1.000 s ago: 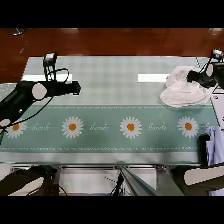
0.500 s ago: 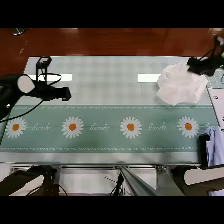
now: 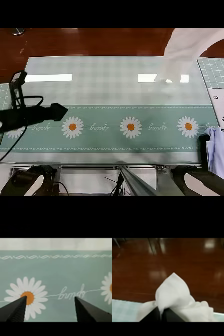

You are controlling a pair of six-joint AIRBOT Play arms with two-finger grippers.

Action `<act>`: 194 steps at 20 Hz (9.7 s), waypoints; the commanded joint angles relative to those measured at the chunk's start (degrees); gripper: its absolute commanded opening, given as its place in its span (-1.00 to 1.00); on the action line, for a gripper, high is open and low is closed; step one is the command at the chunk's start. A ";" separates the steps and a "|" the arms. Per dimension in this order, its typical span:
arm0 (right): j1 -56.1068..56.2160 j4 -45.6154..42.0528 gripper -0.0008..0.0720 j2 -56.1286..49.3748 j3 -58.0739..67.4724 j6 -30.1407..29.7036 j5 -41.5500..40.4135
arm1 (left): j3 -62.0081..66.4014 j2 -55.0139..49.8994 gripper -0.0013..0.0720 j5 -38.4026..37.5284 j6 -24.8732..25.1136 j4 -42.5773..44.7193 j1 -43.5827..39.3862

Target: Fold the shirts.

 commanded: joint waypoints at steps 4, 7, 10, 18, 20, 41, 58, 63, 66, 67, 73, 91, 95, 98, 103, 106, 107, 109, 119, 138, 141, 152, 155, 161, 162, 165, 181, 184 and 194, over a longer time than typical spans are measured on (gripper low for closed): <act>13.94 0.15 -0.92 11.21 0.52 -3.89 7.67 | -6.08 10.23 0.96 1.53 -2.29 -3.52 -0.57; 20.61 -0.20 -0.92 11.02 -3.80 -3.52 16.59 | -6.14 10.21 0.96 4.70 -2.25 -3.72 -0.57; 26.51 -0.17 -0.92 11.02 -17.05 0.28 14.34 | -6.14 10.21 0.96 6.49 -2.25 -3.72 -0.57; 42.23 8.94 -0.92 -5.22 -33.57 10.08 -7.61 | -6.58 9.18 0.96 6.43 -2.25 -3.52 -0.57; 42.42 11.30 -0.07 -10.67 -33.57 13.20 -9.29 | -7.34 8.74 0.96 5.97 -2.27 -3.56 -0.57; 8.11 16.85 0.72 13.70 -75.01 5.97 3.39 | -18.84 -22.51 0.96 13.35 31.19 -45.86 -0.57; 36.00 35.98 -0.91 -13.62 -61.31 -2.14 -10.14 | -3.48 -32.11 -0.90 6.64 37.62 -46.62 1.66; 28.22 23.02 -0.93 -4.44 -43.63 -0.17 2.27 | 8.74 -25.92 -0.90 0.44 37.73 -52.61 9.60; 18.05 17.62 -0.93 0.33 -20.87 3.10 7.39 | 24.68 -21.22 -0.90 3.13 37.68 -58.99 14.32; 15.98 16.63 -0.93 0.92 -12.94 3.08 10.88 | 31.36 -20.02 -0.90 3.78 37.64 -59.39 15.65; 13.35 5.09 -0.93 9.11 18.80 3.63 26.49 | 60.24 -11.96 -0.90 3.58 32.87 -50.60 24.39; 13.35 1.68 -0.92 25.77 -29.42 8.41 36.68 | 27.19 3.93 -0.90 -27.41 18.99 -35.69 24.30; 13.35 0.98 -0.92 19.78 -44.83 6.45 19.34 | 4.02 1.20 -0.90 -5.53 24.65 -35.65 16.92; 12.02 0.31 -0.92 8.52 -42.47 6.14 10.27 | 0.94 -8.04 -0.90 14.08 27.12 -35.67 8.44; 6.38 5.20 -0.92 -11.47 -31.02 5.73 7.13 | 9.88 -30.84 -0.90 29.16 27.39 -35.91 0.22; 4.00 5.38 -0.92 -19.19 -26.51 6.75 6.93 | 17.20 -41.33 -0.90 24.35 27.39 -37.68 -1.36; 2.84 5.35 -0.92 -21.14 -25.68 7.76 6.86 | 19.43 -43.78 -0.90 22.29 27.41 -38.58 -1.79; 0.22 5.51 -0.92 -23.89 -24.72 9.94 6.88 | 22.97 -46.82 -0.74 19.32 27.41 -39.71 -2.67; -22.23 -0.28 0.72 -14.99 -28.09 -0.83 23.71 | 21.66 -45.48 0.96 -16.57 15.17 -17.33 14.47; -17.44 27.41 0.72 -5.03 -58.03 -12.11 3.67 | 14.05 -56.85 -0.90 17.44 29.38 -57.94 -10.88; -14.05 25.18 0.72 -12.00 -49.16 -9.11 2.78 | 15.93 -56.83 -0.90 12.66 30.47 -57.92 -9.20; -6.21 25.27 -0.92 -32.39 -28.70 -5.55 3.10 | 16.41 -56.81 -0.90 11.23 30.38 -57.96 -8.22; -8.59 25.20 -0.92 -31.50 -18.03 -5.40 10.36 | 20.72 -54.90 -0.90 4.74 30.45 -57.96 -2.69; -12.31 19.19 -0.92 -24.09 20.61 1.25 21.46 | 47.87 -40.94 -0.90 3.65 27.65 -61.13 13.57; -12.28 19.19 -0.92 -20.52 22.53 0.90 21.62 | 52.78 -38.91 -0.90 2.97 27.08 -61.13 15.74; -12.24 16.98 -0.92 -6.86 20.74 -1.97 22.69 | 65.18 -32.00 -0.90 -1.84 26.27 -60.46 22.86; -12.13 -4.92 -0.92 33.29 -10.03 2.73 29.66 | 39.01 -1.20 -0.90 -27.47 16.63 -22.56 21.38; -12.13 -4.76 -0.92 30.16 -21.59 1.84 23.02 | 20.15 -3.10 -0.90 -24.55 17.35 -22.49 14.47; -12.11 8.22 -0.92 -12.63 -19.56 0.09 8.28 | 20.20 -40.92 -0.90 15.45 18.84 -28.39 4.66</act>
